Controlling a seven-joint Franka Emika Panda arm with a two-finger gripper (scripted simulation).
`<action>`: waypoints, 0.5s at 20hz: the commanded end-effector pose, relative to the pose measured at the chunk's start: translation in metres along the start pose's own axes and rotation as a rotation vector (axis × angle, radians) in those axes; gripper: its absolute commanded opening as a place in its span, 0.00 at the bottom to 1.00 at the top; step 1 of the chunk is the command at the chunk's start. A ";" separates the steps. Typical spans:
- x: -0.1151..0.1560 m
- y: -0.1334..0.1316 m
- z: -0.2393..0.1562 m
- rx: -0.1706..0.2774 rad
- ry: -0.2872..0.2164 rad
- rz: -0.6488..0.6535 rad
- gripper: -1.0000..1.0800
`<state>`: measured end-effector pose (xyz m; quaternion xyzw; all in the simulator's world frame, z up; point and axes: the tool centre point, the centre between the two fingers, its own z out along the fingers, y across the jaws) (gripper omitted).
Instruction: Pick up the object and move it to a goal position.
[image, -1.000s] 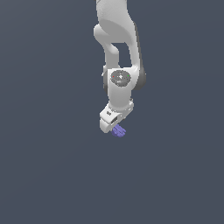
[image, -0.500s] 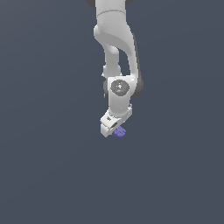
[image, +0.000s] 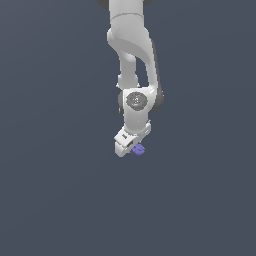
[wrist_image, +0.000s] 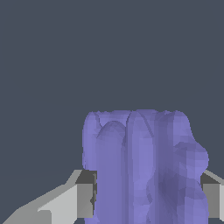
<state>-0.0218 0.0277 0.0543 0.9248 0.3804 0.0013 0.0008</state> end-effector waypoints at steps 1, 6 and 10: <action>0.000 -0.001 0.002 0.003 -0.002 -0.001 0.00; -0.001 0.000 -0.002 -0.001 0.001 0.000 0.00; -0.006 0.002 -0.012 -0.001 0.001 0.000 0.00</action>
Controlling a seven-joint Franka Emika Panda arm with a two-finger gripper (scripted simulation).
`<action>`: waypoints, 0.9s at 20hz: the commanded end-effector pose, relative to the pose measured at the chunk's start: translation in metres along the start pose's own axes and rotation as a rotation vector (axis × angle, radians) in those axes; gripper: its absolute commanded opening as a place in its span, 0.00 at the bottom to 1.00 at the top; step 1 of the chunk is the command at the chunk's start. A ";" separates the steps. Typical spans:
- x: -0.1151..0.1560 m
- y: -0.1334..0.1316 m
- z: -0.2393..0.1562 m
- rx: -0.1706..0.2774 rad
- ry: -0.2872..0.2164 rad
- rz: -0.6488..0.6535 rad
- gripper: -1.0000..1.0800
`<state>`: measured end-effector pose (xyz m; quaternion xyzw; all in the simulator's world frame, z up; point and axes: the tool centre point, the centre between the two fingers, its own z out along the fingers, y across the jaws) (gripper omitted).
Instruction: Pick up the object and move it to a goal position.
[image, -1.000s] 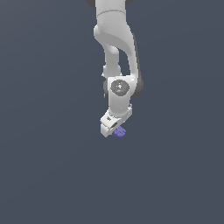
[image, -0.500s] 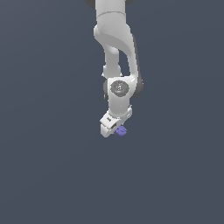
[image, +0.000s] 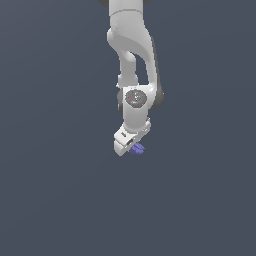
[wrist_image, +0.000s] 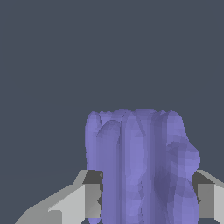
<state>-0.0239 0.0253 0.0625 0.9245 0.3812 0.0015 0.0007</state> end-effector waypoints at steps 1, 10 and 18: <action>-0.004 0.002 -0.008 -0.001 0.000 0.002 0.00; -0.032 0.010 -0.065 0.000 -0.001 0.000 0.00; -0.065 0.021 -0.134 0.002 -0.001 0.000 0.00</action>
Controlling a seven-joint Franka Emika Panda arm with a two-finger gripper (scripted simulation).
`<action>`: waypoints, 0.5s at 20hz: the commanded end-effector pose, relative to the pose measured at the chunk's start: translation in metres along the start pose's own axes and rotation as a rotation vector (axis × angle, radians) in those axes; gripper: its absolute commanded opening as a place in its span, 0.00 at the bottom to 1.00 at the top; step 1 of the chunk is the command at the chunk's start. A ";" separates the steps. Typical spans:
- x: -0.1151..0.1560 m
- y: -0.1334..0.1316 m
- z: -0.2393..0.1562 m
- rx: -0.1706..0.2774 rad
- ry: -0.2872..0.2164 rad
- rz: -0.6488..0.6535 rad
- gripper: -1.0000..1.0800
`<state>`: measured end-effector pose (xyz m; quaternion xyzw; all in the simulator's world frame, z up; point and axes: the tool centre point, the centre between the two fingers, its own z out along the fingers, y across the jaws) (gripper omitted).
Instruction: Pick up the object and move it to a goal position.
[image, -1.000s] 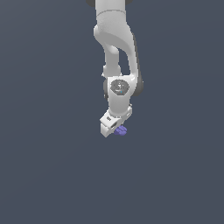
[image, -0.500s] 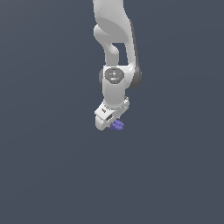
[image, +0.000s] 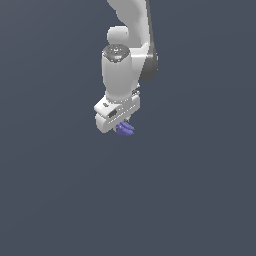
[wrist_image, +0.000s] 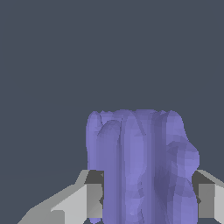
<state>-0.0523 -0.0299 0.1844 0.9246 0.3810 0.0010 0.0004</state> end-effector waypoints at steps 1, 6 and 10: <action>-0.009 0.003 -0.019 0.001 0.000 -0.001 0.00; -0.021 0.008 -0.046 0.002 0.000 -0.001 0.00; -0.026 0.010 -0.058 0.002 -0.001 -0.001 0.00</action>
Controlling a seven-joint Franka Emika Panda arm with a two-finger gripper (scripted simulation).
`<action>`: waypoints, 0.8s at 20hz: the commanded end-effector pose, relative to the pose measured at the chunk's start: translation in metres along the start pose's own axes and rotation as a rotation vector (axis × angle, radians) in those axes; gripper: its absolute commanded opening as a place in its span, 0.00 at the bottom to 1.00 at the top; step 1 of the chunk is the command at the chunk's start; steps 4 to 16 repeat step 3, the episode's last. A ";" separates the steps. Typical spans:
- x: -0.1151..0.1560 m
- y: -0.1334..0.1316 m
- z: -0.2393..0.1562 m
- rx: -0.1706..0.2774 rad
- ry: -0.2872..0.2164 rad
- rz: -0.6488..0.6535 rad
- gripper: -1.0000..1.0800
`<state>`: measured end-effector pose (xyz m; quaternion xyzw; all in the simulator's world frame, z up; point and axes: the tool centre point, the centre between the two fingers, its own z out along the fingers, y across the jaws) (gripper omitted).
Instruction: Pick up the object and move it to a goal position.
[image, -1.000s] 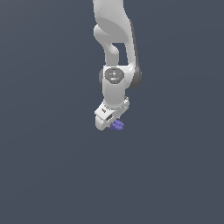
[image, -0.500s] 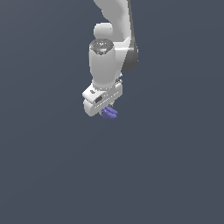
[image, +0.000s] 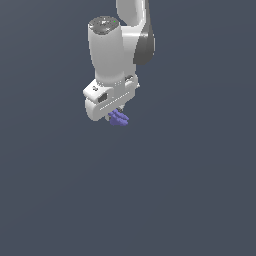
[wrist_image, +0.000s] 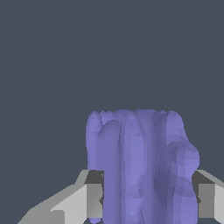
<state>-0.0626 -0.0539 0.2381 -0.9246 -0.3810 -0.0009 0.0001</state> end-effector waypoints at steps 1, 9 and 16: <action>-0.002 0.001 -0.005 0.001 -0.001 -0.001 0.00; -0.003 0.001 -0.006 0.001 -0.001 -0.001 0.00; -0.003 0.001 -0.006 0.001 -0.001 -0.001 0.00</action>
